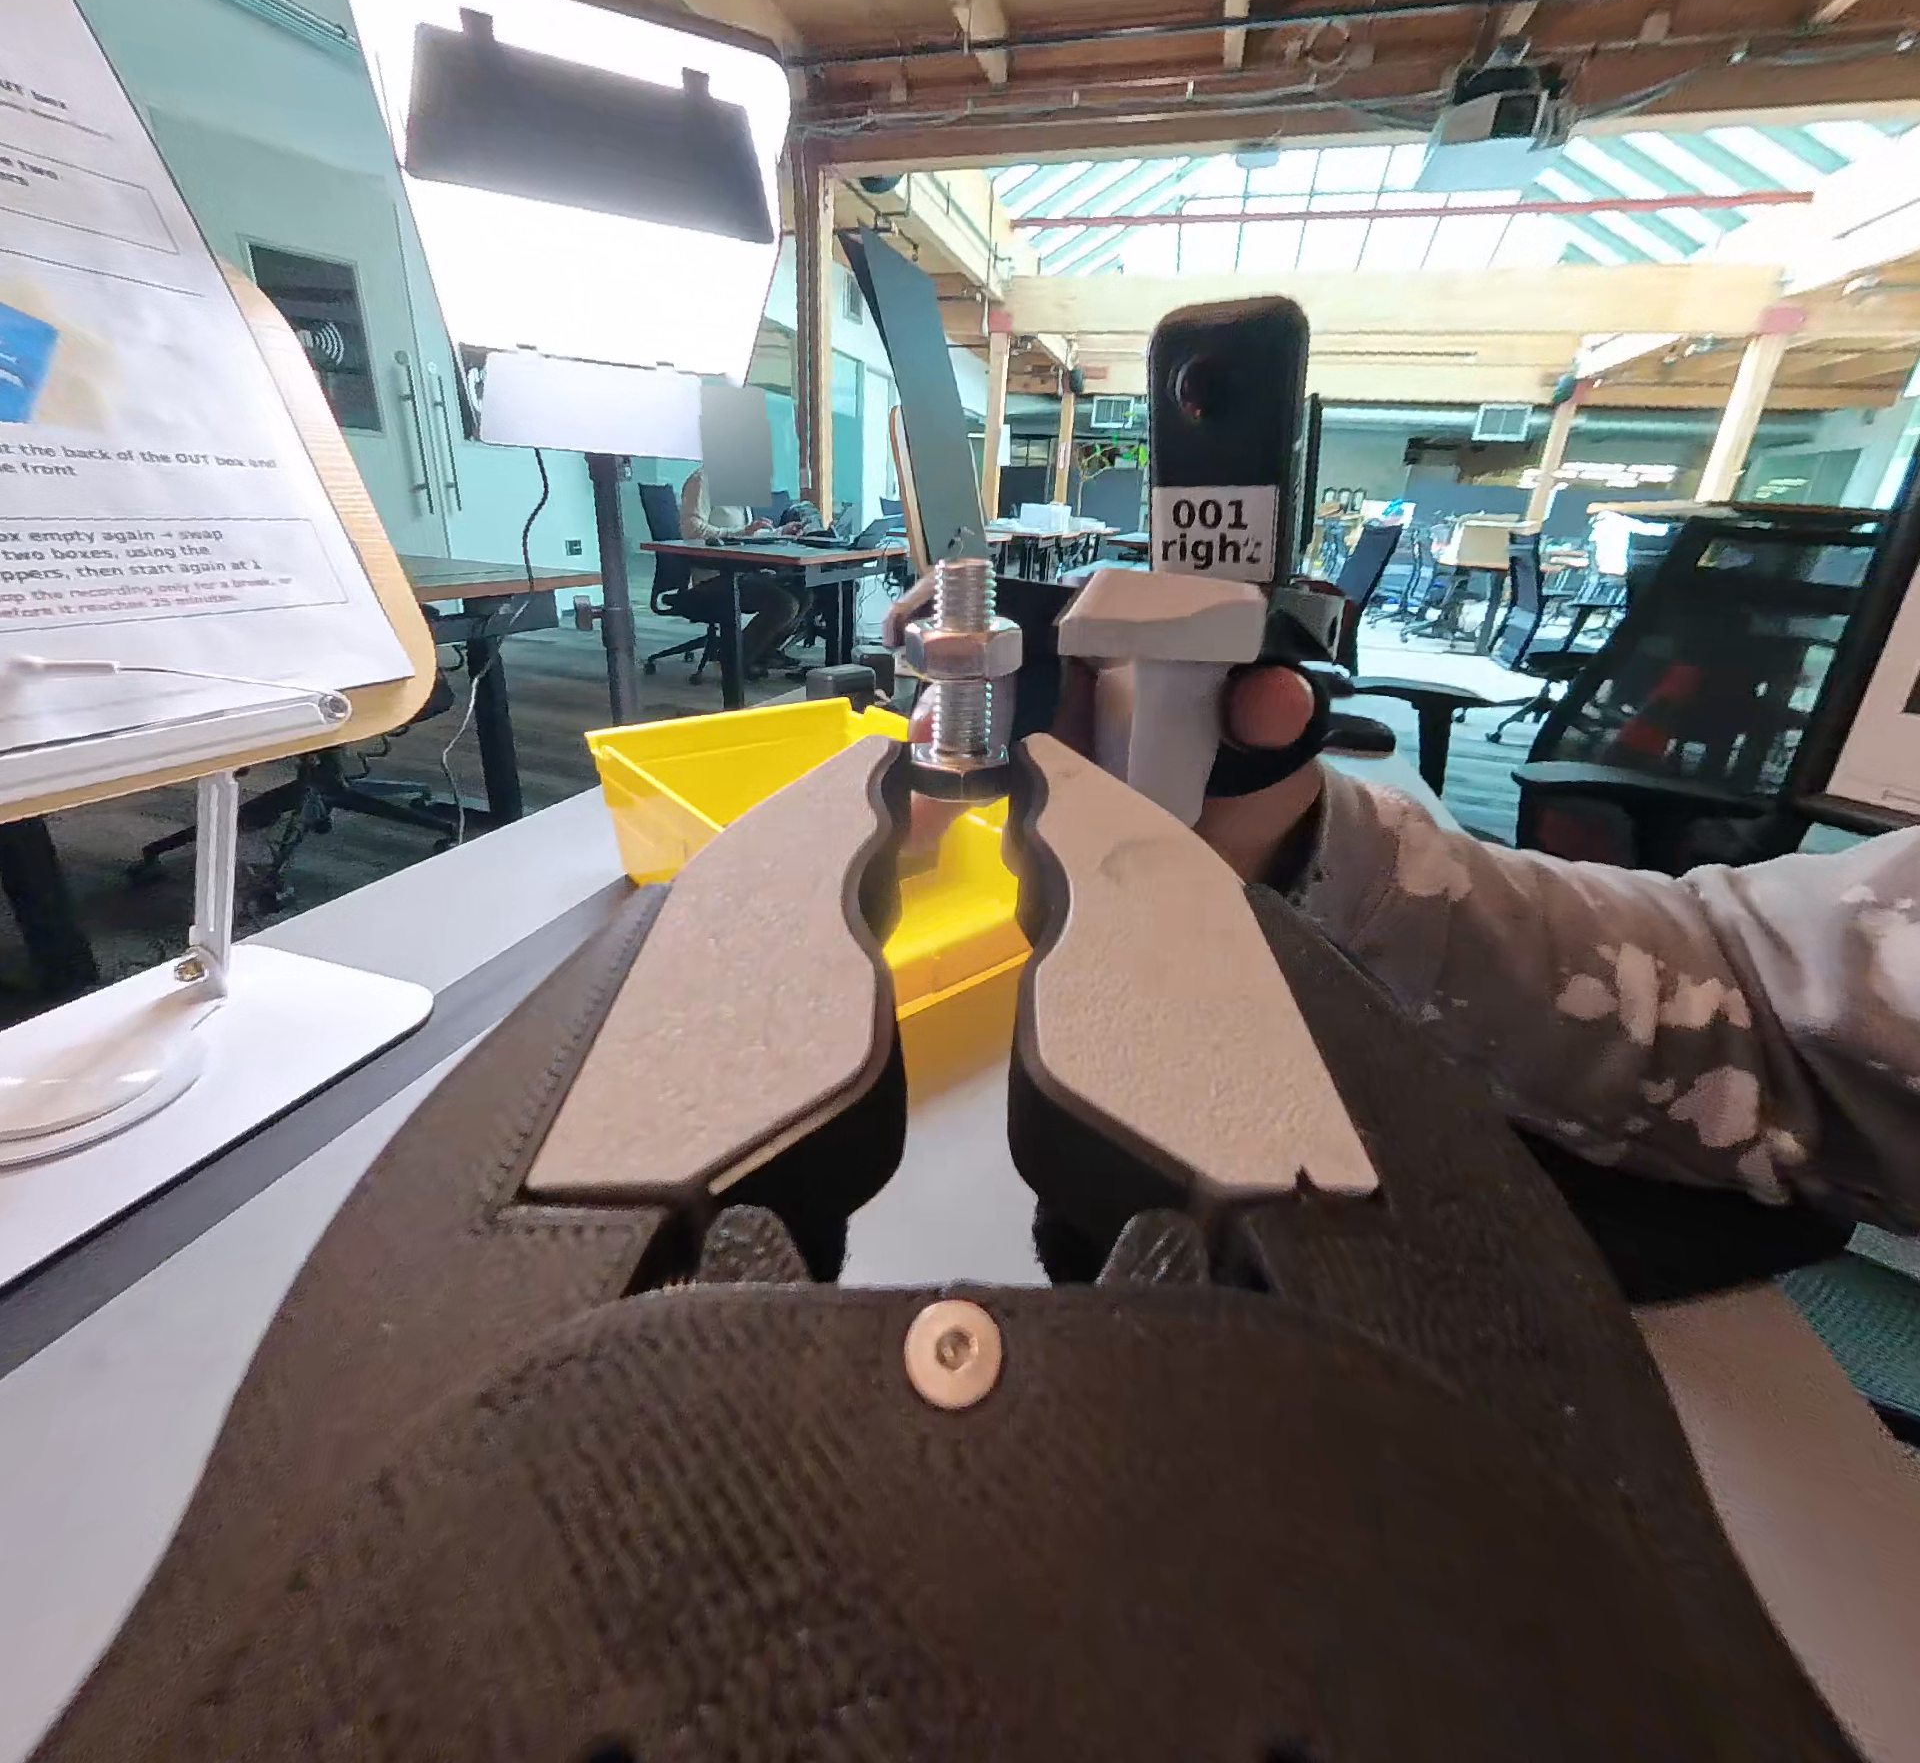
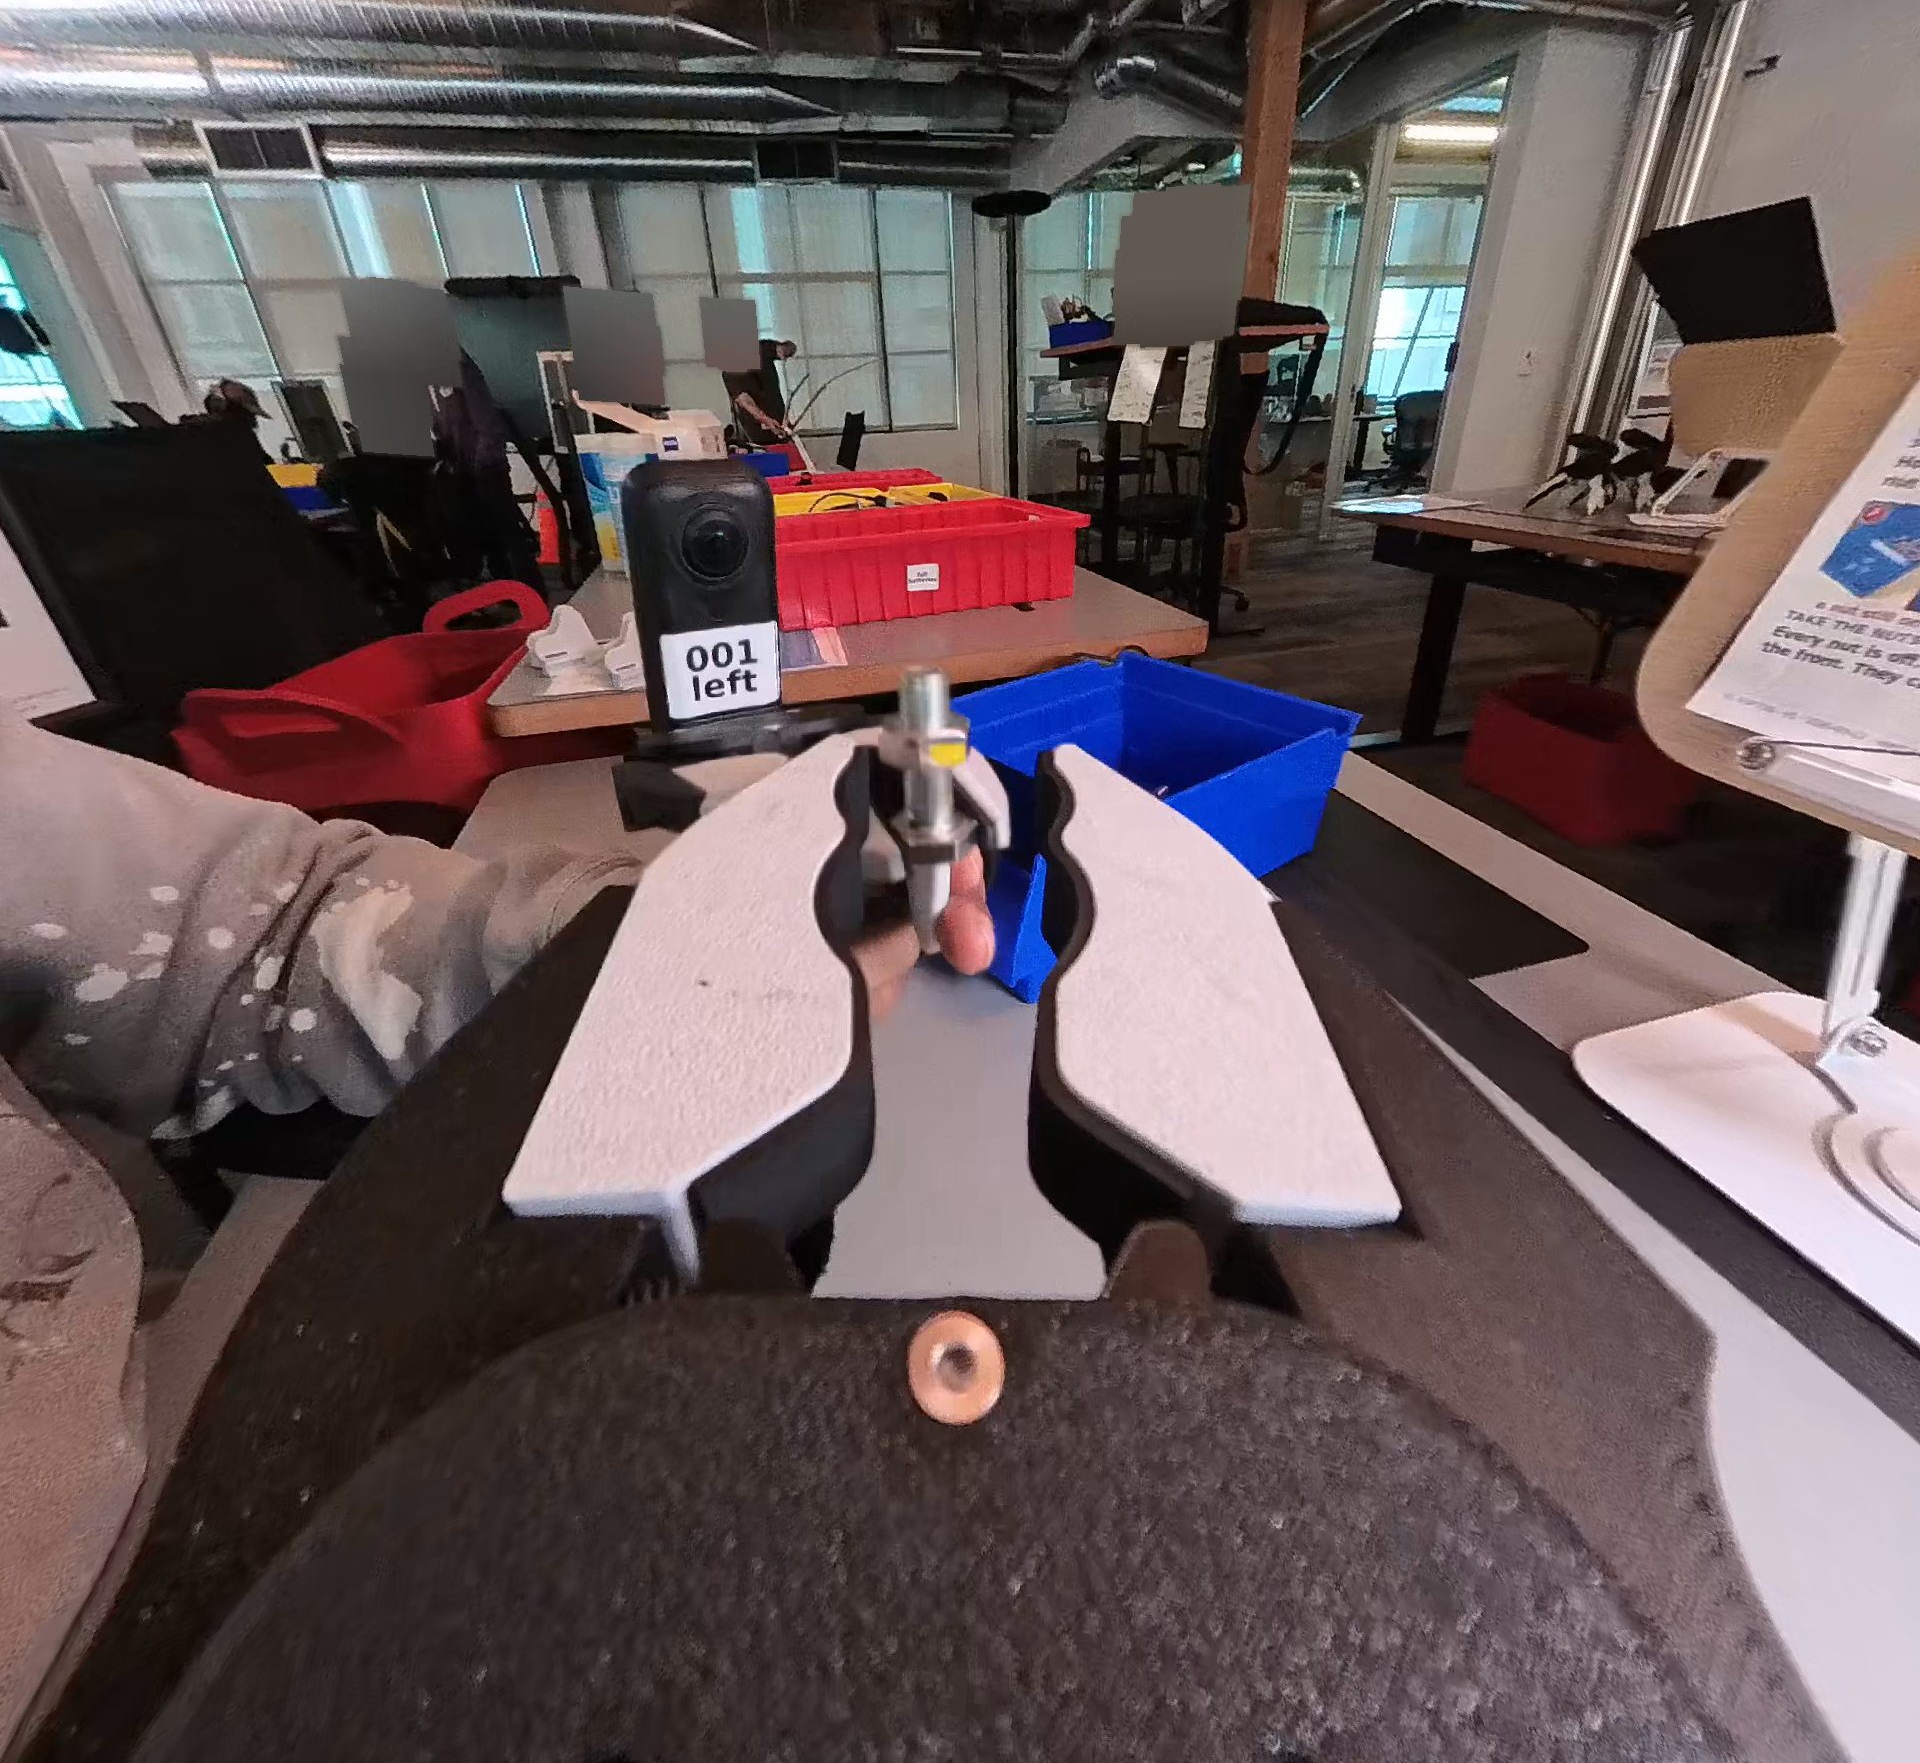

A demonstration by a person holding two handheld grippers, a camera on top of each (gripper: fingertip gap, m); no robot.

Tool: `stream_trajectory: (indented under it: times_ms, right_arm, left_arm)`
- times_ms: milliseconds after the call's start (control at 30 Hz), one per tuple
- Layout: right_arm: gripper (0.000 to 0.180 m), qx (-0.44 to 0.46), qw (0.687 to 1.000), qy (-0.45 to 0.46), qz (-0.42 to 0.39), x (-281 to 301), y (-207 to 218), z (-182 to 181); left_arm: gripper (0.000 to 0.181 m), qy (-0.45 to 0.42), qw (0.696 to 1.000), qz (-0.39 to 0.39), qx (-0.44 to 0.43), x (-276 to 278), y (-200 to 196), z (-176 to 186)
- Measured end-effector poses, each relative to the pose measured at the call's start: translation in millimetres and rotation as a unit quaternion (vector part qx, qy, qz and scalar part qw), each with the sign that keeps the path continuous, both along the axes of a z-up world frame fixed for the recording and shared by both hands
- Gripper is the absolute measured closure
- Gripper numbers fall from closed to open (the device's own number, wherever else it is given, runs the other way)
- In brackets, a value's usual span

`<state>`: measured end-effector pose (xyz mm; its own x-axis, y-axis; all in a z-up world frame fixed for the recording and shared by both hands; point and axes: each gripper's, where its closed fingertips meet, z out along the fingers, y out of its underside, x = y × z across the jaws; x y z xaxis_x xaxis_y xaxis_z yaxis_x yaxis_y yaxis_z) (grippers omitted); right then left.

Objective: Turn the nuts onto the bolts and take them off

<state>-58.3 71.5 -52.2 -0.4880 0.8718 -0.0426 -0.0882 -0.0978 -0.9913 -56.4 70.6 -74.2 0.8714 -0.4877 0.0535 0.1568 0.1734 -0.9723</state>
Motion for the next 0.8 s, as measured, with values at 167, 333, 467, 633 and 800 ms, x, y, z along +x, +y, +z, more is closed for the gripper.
stream_trajectory:
  times_ms: [167, 333, 467, 633, 800]
  right_arm:
    - [0.167, -0.010, 1.000, -0.003, -0.027, -2, 12, 0]
    - [0.164, -0.039, 0.999, 0.005, -0.034, 2, 25, 5]
    - [0.151, -0.005, 1.000, -0.007, -0.015, -4, 2, -3]
    - [0.171, -0.025, 0.998, -0.001, -0.061, -2, 32, 0]
    - [0.155, -0.023, 1.000, 0.001, -0.018, -1, 7, 3]
  left_arm:
    - [0.162, 0.002, 1.000, -0.003, 0.010, 4, -2, 1]
    - [0.162, 0.003, 1.000, 0.006, 0.005, -1, -1, 2]
    - [0.162, 0.008, 1.000, 0.007, -0.010, 3, 4, -7]
    - [0.162, -0.004, 1.000, 0.003, 0.011, -1, -2, 5]
    - [0.162, 0.004, 1.000, 0.011, -0.006, -2, 3, -2]
